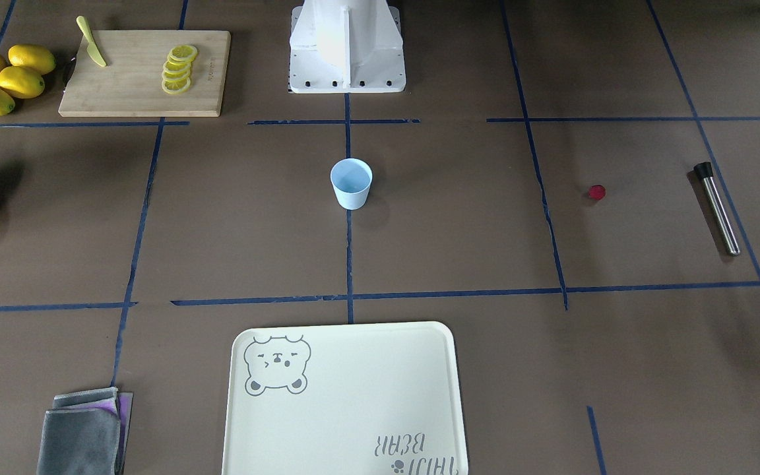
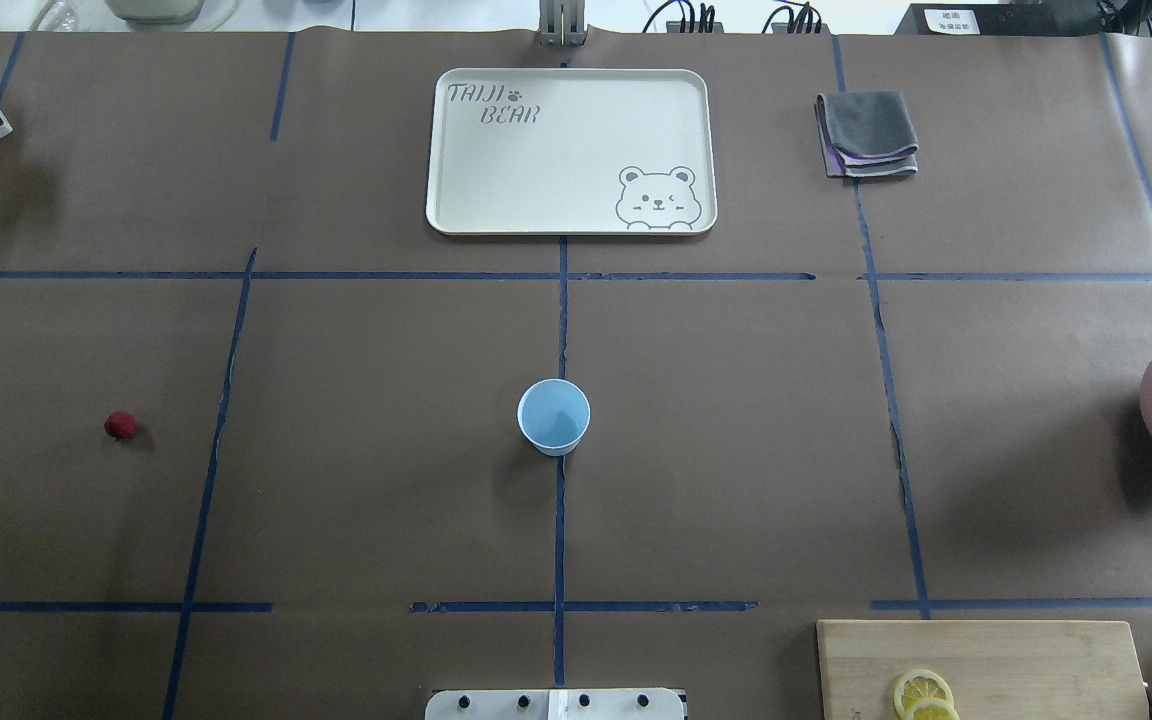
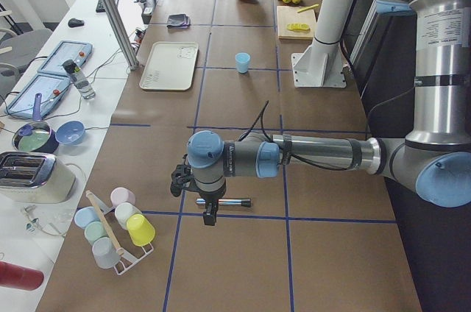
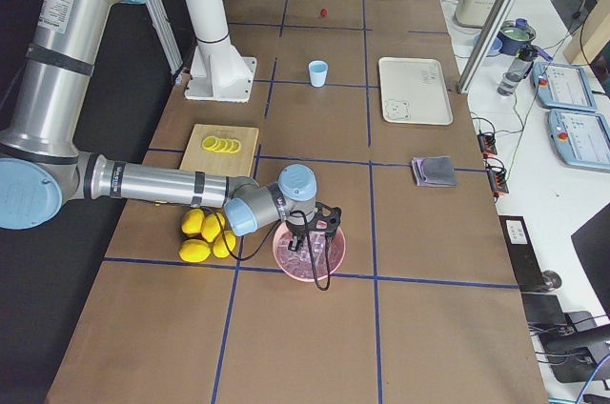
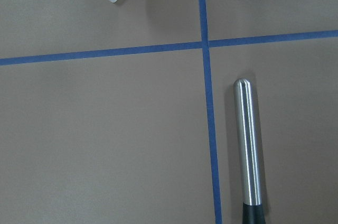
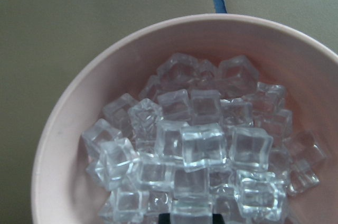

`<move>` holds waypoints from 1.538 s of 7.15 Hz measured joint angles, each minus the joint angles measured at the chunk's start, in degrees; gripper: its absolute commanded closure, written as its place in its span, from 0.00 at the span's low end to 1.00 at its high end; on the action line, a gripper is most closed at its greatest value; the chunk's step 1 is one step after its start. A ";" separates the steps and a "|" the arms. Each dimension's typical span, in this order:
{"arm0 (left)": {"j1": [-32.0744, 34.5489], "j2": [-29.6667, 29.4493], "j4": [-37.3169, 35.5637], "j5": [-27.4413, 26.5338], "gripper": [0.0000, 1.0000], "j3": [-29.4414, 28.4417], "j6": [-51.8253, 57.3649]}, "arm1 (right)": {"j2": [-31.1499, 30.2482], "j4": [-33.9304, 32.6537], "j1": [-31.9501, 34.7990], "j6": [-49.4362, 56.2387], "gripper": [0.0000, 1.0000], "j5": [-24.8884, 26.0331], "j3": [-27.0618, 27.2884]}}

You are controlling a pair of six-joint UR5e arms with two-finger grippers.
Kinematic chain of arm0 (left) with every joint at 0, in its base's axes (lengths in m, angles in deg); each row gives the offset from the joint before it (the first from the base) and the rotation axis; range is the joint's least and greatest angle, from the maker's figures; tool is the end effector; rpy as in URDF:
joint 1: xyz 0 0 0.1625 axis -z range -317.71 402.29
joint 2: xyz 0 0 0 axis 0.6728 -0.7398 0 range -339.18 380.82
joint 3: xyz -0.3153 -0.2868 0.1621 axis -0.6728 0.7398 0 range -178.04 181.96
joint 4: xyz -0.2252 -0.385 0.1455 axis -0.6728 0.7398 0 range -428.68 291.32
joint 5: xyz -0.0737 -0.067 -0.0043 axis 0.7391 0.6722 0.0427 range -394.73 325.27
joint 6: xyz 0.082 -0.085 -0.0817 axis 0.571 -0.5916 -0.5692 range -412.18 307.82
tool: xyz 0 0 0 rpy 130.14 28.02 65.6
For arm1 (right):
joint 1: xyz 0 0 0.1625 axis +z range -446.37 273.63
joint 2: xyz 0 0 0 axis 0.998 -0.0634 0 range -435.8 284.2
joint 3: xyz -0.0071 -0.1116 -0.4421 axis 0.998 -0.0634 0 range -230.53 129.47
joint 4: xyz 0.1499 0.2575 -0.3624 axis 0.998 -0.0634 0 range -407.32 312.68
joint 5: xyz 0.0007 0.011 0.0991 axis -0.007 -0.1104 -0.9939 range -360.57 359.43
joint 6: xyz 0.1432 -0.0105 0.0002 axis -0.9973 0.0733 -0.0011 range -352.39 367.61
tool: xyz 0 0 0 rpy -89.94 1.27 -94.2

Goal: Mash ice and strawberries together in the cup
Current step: 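Grasp a clear ice cube from the pink bowl with the right gripper, then carry the ice cube with the right gripper over the blue cup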

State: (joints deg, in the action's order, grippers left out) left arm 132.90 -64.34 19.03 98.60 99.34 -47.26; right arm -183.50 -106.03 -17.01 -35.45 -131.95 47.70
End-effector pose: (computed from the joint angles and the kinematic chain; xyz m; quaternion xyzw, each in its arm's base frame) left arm -0.0403 -0.5107 0.7009 0.0199 0.3686 0.0357 0.9287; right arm -0.1185 -0.4231 0.7339 -0.0328 -0.3881 0.1130 0.9141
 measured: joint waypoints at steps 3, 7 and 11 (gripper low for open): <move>0.05 0.06 -0.05 0.00 0.00 0.78 0.00 | -2.25 -0.54 0.25 -2.35 1.00 0.30 9.48; 0.01 0.09 -0.03 0.32 0.00 1.13 0.08 | 9.22 -0.94 -13.57 -35.61 0.98 1.08 22.48; 0.00 0.06 0.00 1.16 0.00 1.14 0.09 | 43.81 -21.77 -35.35 -58.15 0.97 17.34 17.82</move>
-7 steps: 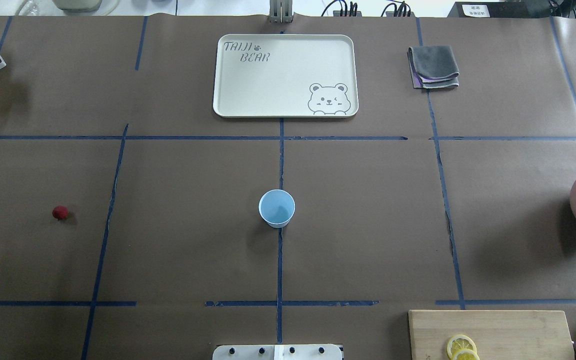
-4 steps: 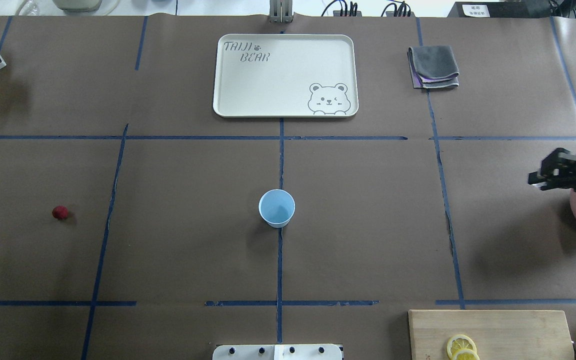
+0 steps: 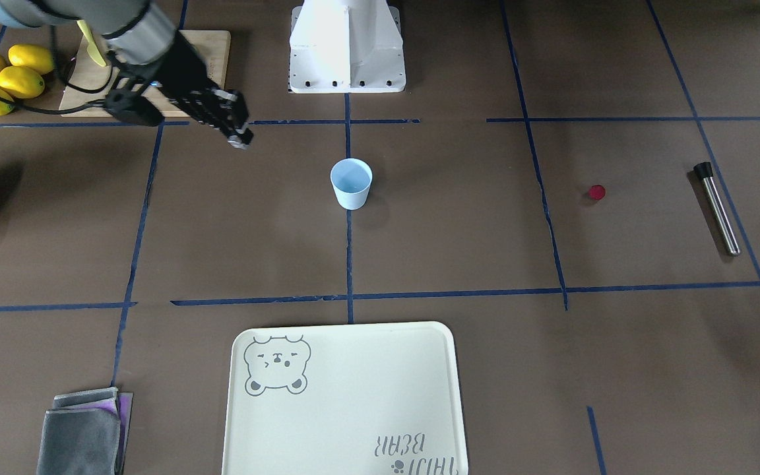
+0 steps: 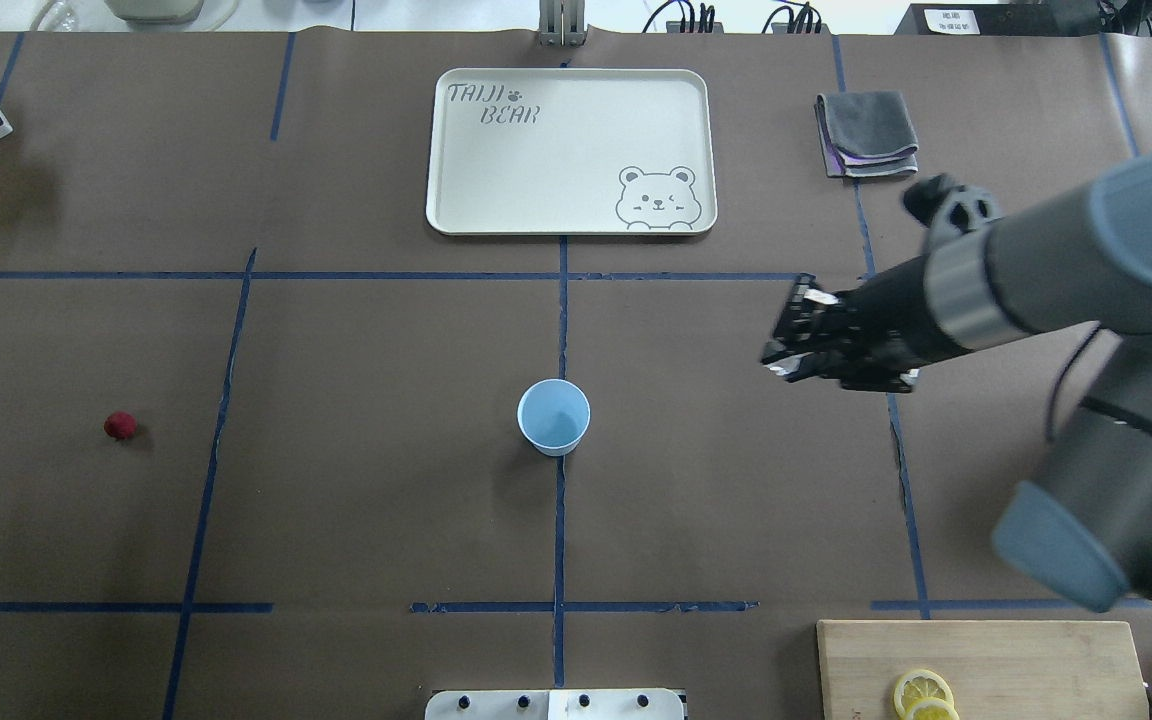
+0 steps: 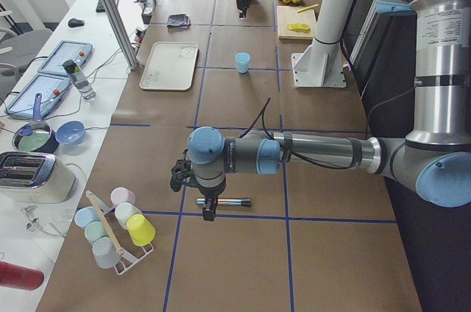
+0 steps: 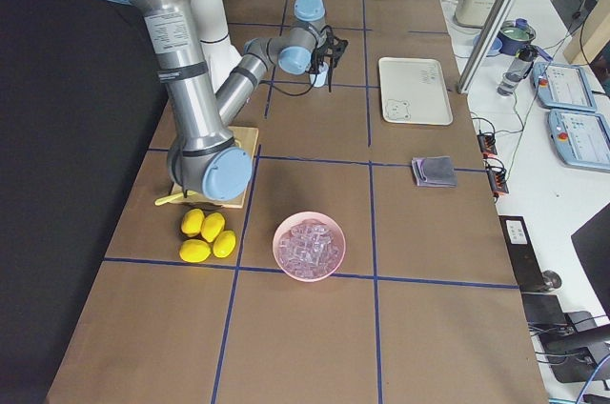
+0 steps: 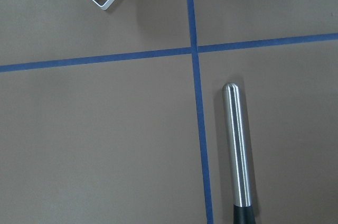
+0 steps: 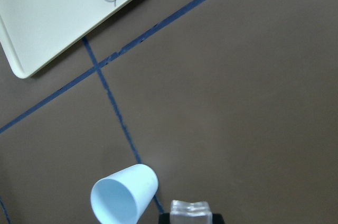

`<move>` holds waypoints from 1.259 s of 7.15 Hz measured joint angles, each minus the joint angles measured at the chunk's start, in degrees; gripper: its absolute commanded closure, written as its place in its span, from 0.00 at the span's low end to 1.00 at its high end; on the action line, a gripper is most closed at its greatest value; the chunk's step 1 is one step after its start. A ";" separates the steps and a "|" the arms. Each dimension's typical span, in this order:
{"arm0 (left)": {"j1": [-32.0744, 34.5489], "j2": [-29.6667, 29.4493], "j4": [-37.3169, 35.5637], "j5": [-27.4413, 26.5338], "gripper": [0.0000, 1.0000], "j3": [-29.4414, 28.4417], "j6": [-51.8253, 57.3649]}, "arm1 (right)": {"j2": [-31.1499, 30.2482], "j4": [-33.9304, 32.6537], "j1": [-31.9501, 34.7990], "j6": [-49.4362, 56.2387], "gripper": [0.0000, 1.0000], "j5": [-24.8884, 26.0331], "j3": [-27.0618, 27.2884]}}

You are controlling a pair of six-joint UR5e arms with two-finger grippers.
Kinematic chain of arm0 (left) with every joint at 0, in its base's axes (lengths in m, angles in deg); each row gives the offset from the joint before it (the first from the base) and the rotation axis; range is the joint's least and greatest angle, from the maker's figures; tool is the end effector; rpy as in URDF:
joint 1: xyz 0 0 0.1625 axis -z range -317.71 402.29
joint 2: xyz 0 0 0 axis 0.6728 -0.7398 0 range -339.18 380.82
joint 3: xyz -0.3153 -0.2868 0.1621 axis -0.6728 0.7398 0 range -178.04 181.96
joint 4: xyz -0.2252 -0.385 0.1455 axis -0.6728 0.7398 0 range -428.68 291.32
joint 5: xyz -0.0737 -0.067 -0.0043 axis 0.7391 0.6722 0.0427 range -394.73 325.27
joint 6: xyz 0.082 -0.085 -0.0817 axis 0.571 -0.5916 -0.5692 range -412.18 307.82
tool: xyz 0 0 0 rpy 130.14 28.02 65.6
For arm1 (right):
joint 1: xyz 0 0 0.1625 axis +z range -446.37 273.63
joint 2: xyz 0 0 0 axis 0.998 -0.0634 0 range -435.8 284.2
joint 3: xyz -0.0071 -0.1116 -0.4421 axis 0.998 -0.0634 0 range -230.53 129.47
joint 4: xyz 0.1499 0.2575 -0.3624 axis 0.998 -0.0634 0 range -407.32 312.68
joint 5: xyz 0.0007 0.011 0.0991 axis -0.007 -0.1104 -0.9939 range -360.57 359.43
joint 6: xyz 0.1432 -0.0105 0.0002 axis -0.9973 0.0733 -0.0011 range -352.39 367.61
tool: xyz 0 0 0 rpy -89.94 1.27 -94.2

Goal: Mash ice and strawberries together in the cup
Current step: 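Carry the ice cube with the right gripper over the blue cup, then open the right gripper to drop the ice cube into the cup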

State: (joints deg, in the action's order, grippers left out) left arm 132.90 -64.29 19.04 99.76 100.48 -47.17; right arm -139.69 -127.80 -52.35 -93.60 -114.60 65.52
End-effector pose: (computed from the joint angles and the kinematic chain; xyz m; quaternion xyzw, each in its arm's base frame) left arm -0.0382 -0.5118 0.6884 0.0295 0.3775 0.0400 0.9247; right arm -0.4882 -0.4197 0.1911 -0.0761 -0.5268 0.2245 0.8162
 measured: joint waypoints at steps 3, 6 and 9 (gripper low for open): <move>0.00 0.02 -0.02 0.07 0.00 -0.02 0.00 | 13.19 -0.73 -6.06 -4.74 0.86 7.93 -14.19; 0.00 0.09 -0.03 0.10 0.00 0.01 0.00 | 13.74 0.12 -7.51 -5.16 0.27 8.79 -17.25; 0.00 0.23 0.00 1.64 0.00 0.21 0.00 | 13.94 0.21 -8.06 -4.98 0.13 9.19 -18.06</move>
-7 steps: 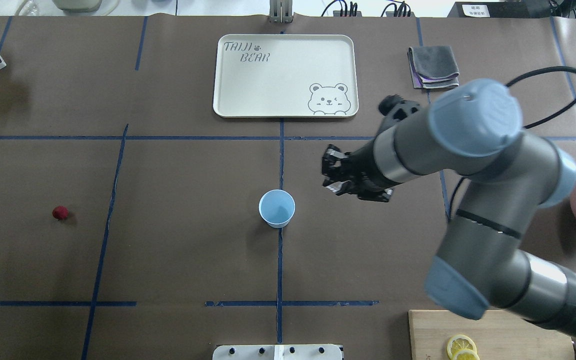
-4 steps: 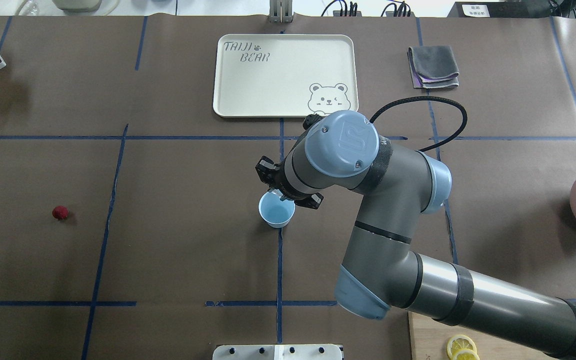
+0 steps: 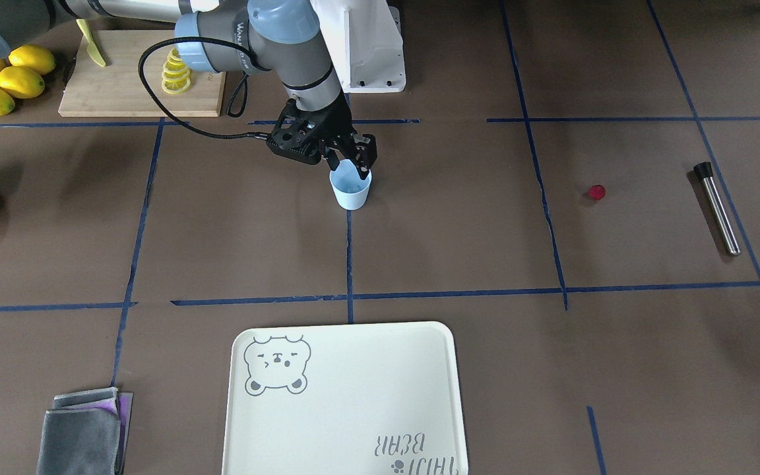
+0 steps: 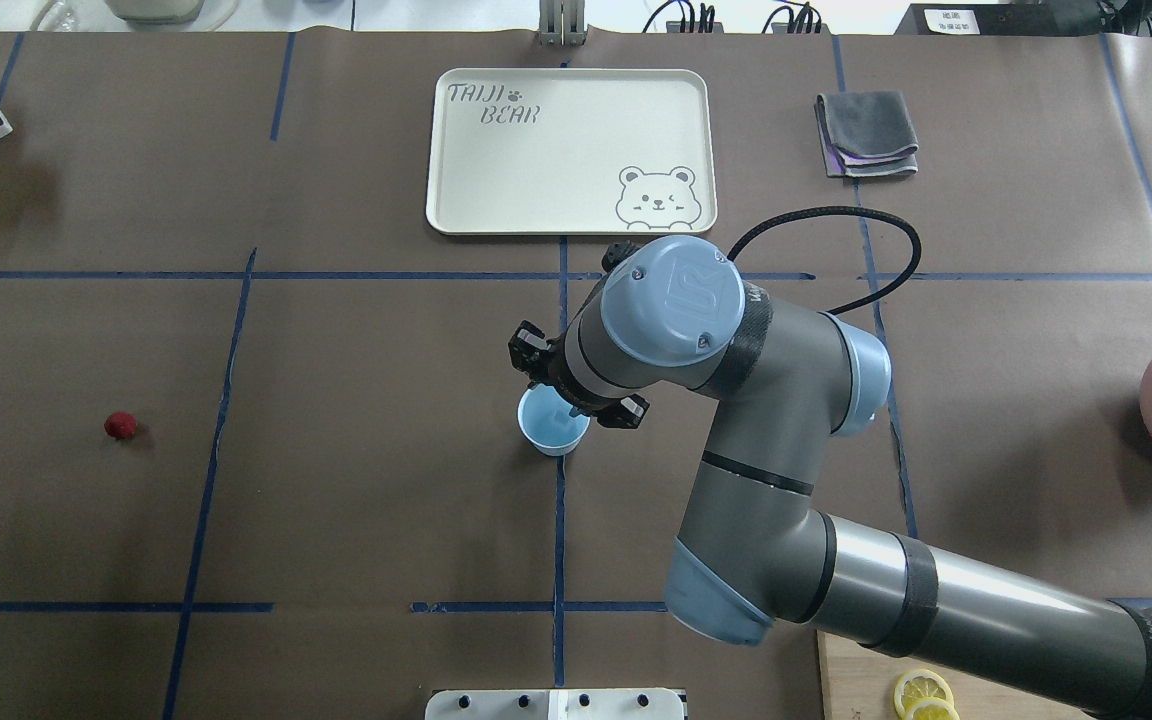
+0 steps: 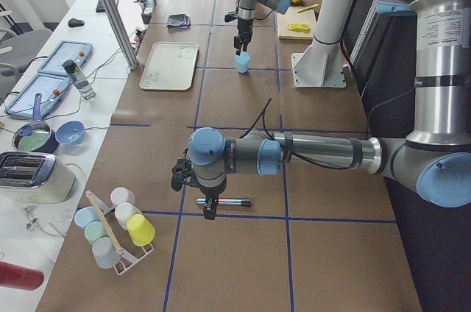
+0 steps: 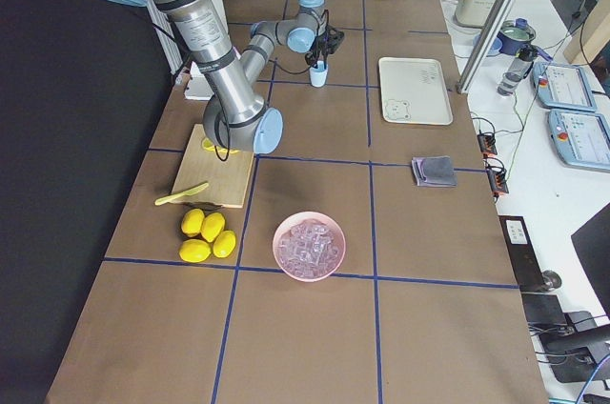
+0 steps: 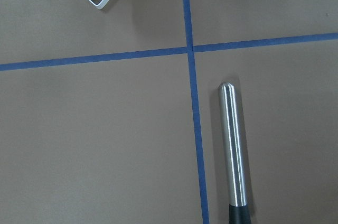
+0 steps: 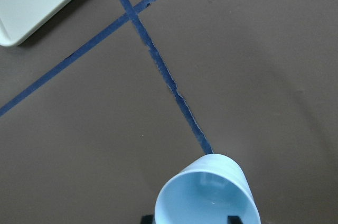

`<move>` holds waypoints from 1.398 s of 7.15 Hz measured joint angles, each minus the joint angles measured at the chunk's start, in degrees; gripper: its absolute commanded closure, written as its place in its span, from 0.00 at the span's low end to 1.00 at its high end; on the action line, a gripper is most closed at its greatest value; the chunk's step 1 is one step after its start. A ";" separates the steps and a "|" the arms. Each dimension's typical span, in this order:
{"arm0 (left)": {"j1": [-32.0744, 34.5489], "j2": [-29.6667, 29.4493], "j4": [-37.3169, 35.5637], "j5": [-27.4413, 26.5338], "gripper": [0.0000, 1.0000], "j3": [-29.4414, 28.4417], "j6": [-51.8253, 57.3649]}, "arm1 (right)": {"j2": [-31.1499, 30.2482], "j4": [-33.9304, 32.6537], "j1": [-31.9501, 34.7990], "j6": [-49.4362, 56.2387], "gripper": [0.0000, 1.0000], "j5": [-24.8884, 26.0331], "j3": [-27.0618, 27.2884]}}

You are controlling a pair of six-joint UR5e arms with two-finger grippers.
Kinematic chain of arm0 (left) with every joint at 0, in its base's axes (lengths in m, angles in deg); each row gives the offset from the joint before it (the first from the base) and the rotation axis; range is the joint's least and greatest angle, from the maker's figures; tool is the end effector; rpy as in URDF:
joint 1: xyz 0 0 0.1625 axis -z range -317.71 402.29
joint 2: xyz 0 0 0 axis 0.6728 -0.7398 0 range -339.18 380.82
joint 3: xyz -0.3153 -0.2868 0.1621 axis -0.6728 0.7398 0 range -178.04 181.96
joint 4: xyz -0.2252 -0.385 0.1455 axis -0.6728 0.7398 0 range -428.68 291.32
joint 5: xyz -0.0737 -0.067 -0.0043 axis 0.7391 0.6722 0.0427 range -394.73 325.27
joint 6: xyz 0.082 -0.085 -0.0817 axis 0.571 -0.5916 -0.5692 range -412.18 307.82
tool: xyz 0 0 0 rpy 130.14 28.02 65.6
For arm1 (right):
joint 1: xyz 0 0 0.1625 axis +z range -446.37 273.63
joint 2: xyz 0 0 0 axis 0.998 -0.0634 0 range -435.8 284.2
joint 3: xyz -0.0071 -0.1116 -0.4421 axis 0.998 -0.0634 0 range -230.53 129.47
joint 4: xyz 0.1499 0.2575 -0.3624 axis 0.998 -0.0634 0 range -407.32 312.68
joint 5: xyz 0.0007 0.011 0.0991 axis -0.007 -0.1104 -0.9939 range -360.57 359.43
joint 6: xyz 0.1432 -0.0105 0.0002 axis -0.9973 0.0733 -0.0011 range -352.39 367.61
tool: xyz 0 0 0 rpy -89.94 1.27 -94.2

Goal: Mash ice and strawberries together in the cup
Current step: 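Open the right gripper to drop the ice cube into the cup, then move the right gripper back over the pink bowl of ice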

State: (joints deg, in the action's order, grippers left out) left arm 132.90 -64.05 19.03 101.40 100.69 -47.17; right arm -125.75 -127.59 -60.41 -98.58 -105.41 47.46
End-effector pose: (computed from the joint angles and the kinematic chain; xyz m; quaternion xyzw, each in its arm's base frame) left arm -0.0353 -0.5098 0.6856 0.0297 0.3907 0.0398 0.9192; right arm -0.6455 -0.4215 0.1667 -0.0719 -0.4869 0.2540 0.8326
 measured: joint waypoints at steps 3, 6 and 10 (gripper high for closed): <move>0.00 0.06 -0.06 0.44 0.00 0.19 -0.06 | -8.36 -1.20 6.93 2.45 0.07 -5.21 9.20; 0.00 0.49 -0.03 0.46 0.00 0.19 -0.03 | -30.61 -0.85 18.45 24.42 0.06 -12.72 21.51; 0.00 0.76 0.02 0.48 0.00 0.25 -0.02 | -54.39 9.76 34.54 57.18 0.09 -17.18 19.48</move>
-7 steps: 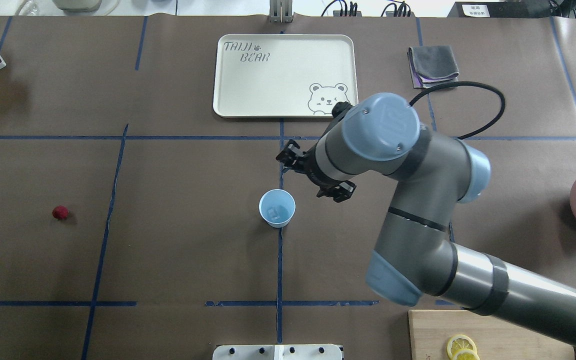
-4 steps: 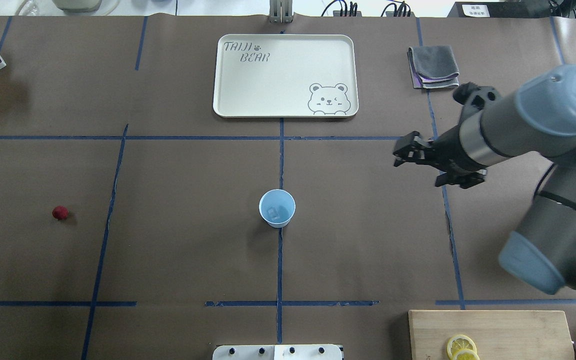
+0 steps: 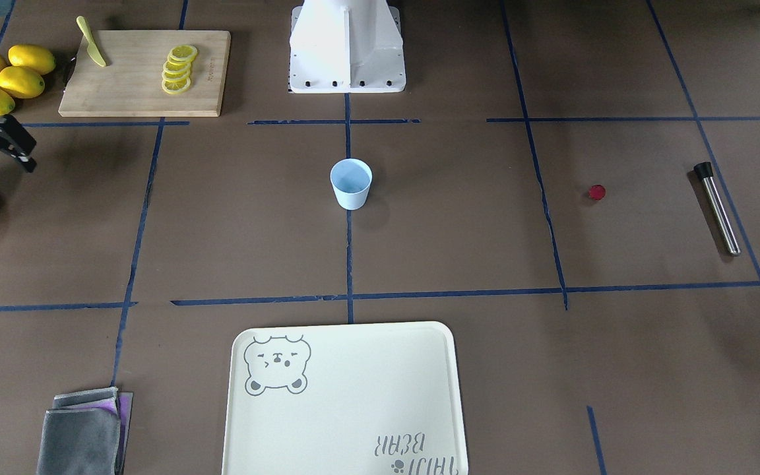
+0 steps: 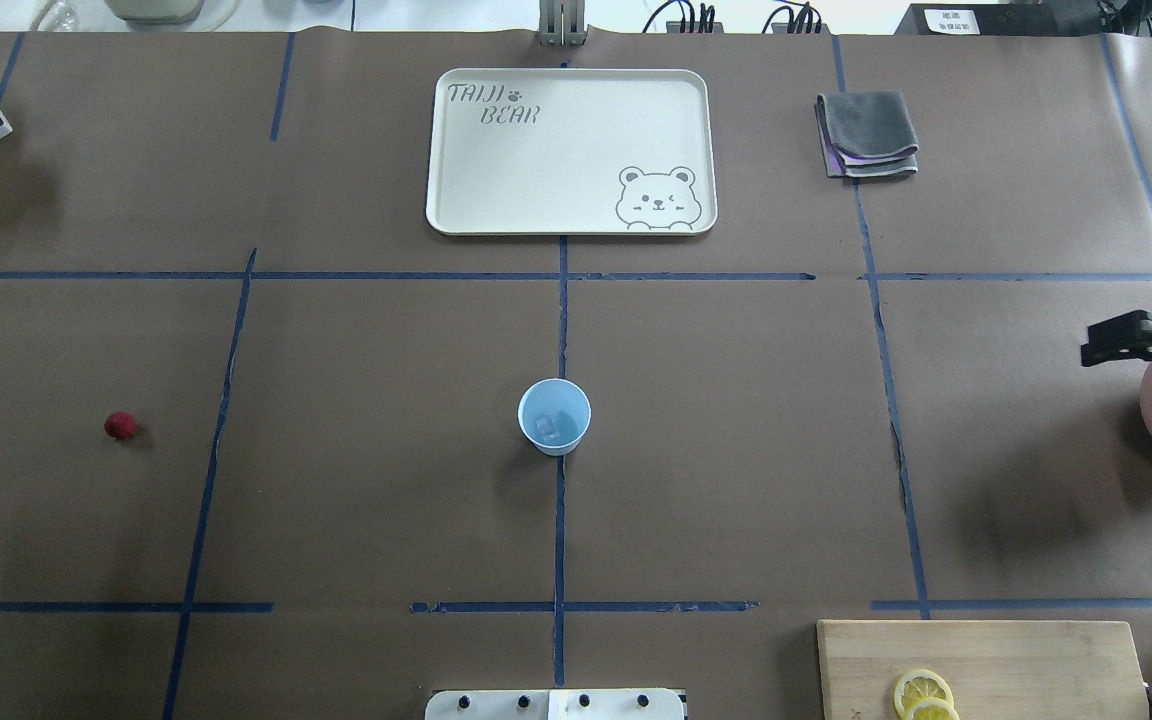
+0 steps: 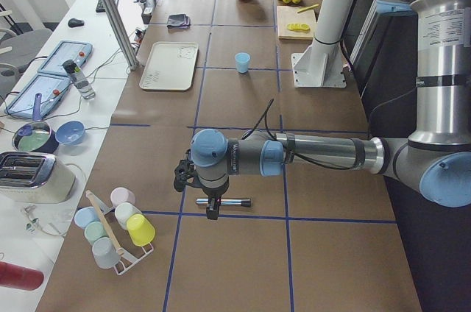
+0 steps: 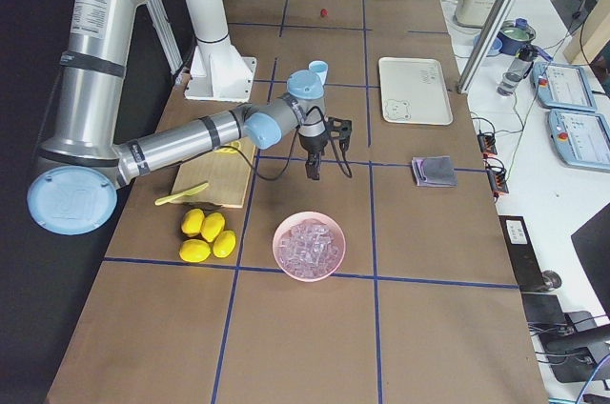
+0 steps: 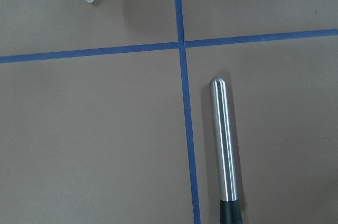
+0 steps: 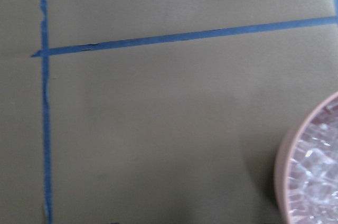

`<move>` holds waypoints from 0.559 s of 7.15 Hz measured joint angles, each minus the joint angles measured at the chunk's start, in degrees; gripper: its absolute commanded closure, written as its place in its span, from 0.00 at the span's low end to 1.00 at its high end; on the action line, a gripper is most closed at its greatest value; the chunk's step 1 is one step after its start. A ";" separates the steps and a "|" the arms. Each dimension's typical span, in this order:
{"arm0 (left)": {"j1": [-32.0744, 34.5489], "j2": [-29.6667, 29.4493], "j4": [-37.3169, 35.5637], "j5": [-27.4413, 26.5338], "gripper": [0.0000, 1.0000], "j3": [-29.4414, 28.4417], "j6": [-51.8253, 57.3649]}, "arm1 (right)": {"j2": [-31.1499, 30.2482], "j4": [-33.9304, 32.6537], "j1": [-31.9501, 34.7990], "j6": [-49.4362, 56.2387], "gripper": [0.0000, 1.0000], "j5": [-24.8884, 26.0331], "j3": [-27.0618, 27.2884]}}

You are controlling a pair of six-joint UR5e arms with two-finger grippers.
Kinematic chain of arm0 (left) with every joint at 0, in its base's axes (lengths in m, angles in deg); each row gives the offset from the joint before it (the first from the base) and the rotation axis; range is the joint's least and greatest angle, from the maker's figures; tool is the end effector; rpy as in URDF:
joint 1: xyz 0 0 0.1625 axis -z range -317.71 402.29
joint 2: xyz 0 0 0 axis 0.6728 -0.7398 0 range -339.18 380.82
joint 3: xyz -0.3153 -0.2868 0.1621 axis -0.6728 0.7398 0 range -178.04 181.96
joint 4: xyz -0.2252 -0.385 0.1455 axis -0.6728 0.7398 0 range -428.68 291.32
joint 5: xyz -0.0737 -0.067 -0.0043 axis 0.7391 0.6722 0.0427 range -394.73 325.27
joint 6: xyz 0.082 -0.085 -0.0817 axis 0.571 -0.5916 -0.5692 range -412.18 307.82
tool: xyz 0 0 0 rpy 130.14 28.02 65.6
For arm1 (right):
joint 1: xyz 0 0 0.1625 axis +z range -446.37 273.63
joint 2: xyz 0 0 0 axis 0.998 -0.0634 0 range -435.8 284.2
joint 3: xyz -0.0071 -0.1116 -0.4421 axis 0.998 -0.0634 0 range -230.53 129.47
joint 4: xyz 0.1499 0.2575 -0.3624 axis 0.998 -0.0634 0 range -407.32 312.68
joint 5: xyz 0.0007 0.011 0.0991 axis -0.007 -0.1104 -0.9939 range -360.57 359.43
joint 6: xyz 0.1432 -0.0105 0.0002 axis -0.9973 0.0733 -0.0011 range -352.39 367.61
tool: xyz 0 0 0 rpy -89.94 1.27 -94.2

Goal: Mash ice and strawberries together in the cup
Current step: 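Move the right gripper back over the pink bowl of ice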

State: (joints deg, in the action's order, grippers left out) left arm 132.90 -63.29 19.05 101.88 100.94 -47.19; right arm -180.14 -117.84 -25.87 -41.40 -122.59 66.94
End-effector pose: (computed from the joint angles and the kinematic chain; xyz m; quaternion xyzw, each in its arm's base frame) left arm -0.0344 -0.5032 0.6890 0.0259 0.3948 0.0379 0.9176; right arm -0.1841 -0.4414 0.5509 0.0414 -0.3757 0.0800 0.9223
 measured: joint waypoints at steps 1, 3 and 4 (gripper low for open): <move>0.00 0.00 0.02 0.03 0.00 0.09 -0.02 | -2.27 5.37 4.49 4.07 0.09 -4.26 -4.83; 0.00 0.00 -0.01 0.04 0.00 0.50 -0.05 | -3.71 11.41 11.28 8.40 0.08 -10.44 -12.13; 0.00 0.00 -0.02 0.03 0.00 0.66 -0.06 | -4.28 12.21 13.32 11.14 0.06 -10.97 -14.43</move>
State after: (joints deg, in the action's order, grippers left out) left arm 132.90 -63.29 19.03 101.90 101.61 -47.25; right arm -184.41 -105.63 -12.54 -30.26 -133.56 52.51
